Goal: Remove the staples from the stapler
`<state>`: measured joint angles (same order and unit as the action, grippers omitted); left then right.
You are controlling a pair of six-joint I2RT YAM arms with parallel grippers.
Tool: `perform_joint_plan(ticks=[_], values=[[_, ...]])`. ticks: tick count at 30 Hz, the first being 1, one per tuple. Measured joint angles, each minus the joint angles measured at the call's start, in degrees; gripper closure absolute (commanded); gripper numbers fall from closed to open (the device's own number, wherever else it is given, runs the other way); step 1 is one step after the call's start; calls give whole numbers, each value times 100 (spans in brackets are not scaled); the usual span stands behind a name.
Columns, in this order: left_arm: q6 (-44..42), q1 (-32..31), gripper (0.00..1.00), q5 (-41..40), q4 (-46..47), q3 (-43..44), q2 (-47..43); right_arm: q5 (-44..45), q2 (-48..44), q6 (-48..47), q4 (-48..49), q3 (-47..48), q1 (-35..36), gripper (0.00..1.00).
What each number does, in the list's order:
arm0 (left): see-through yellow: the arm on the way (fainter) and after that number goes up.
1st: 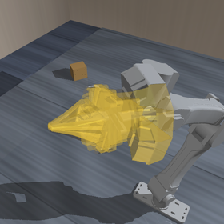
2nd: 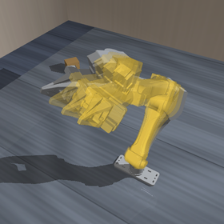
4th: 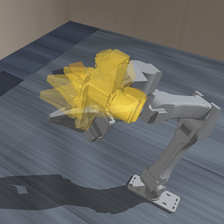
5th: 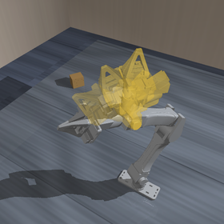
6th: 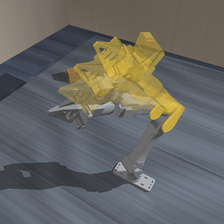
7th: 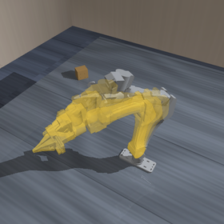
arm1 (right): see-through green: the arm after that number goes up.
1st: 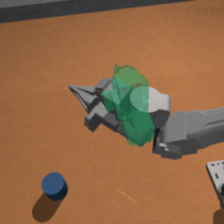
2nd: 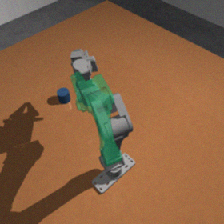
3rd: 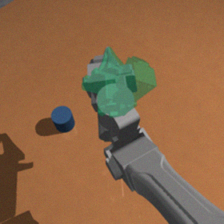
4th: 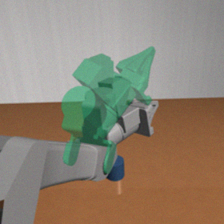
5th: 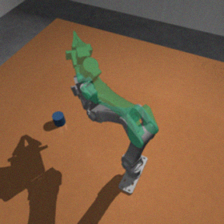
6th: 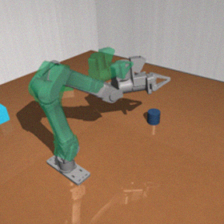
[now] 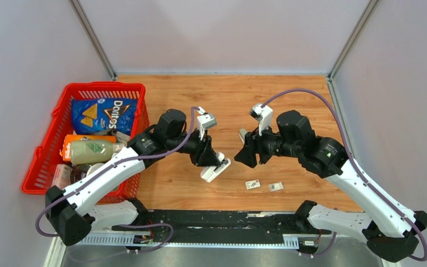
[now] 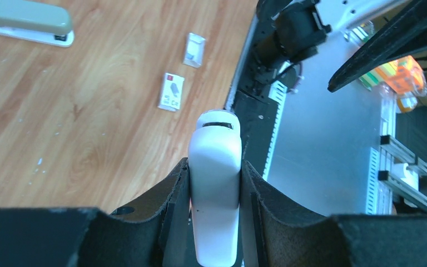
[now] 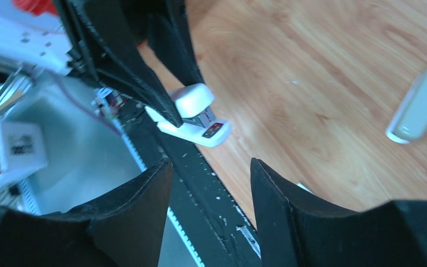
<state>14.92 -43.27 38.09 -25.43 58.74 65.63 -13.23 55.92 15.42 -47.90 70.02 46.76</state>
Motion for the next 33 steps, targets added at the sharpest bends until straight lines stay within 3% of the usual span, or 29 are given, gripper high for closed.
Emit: perform_joint_plan(ticks=[6, 14, 33], values=[[4, -11, 100, 584, 225, -238, -457, -1145, 216, -186, 70, 129, 17, 50], [85, -11, 100, 1108, 573, -398, -511, -1934, 483, -297, 214, 129, 94, 55], [428, -11, 100, 1628, 1165, -595, -691, -2319, 531, -385, 651, -304, 155, 62]])
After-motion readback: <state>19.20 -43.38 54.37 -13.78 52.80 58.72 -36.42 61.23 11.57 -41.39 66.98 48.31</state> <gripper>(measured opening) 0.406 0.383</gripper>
